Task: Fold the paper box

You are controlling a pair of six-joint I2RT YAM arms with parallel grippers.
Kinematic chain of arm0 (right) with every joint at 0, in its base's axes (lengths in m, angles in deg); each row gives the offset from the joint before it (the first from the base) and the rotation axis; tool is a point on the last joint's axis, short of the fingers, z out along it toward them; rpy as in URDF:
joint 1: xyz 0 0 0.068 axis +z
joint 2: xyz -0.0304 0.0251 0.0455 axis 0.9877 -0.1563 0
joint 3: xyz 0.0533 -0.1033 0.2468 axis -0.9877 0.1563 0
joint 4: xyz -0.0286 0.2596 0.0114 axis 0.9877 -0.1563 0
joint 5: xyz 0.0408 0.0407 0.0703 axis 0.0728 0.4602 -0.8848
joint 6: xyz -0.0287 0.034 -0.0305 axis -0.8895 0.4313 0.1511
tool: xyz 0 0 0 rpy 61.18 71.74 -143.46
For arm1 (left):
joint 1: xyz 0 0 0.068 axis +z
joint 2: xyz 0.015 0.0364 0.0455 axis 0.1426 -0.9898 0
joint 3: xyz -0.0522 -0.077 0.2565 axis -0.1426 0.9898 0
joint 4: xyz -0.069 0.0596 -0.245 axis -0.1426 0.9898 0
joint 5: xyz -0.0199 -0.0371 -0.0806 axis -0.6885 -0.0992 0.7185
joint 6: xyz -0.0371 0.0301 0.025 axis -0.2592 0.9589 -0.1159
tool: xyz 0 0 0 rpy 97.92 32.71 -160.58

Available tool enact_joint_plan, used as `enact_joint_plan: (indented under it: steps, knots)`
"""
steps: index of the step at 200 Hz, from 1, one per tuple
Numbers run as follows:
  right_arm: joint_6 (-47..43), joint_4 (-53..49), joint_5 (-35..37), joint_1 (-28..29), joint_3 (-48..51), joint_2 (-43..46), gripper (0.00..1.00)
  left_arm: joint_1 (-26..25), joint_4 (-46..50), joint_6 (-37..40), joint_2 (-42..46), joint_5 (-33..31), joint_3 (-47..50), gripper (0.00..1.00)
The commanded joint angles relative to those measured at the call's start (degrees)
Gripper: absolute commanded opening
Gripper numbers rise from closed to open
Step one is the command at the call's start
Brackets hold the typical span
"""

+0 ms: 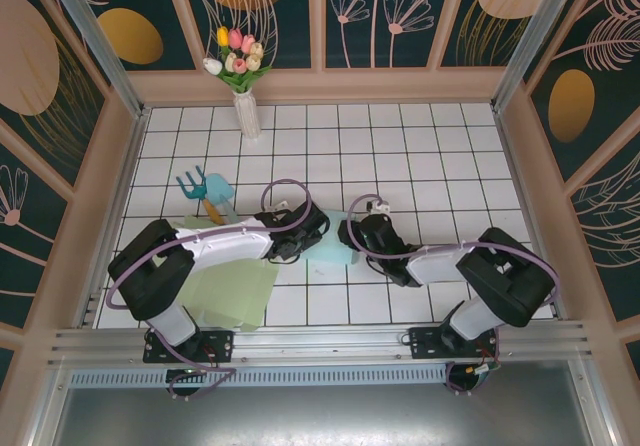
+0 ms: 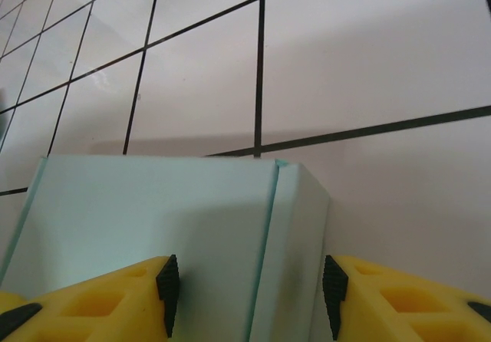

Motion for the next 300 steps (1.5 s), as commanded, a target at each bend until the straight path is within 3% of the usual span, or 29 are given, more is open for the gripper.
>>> enact_joint_plan:
  steps: [1,48,111,219,300]
  knots:
    - [-0.4,-9.2,1.3,1.5,1.5,2.6,0.56,0.1,2.6,-1.1,-4.6,0.9,2.3,0.62]
    - [1.5,-14.9,5.6,5.5,2.4,10.6,0.56,0.1,2.8,-1.2,-4.6,-0.1,2.9,0.62]
    - [4.0,-12.8,1.5,6.7,6.5,17.4,0.52,0.1,2.5,-1.3,-4.9,-0.3,3.2,0.61]
    - [5.6,-6.5,-4.8,6.9,7.3,13.4,0.45,0.1,2.4,-1.4,-4.7,-0.3,3.7,0.61]
    - [4.5,-5.8,-4.1,6.9,7.2,11.9,0.37,0.1,2.5,-1.0,-5.4,-0.4,3.3,0.61]
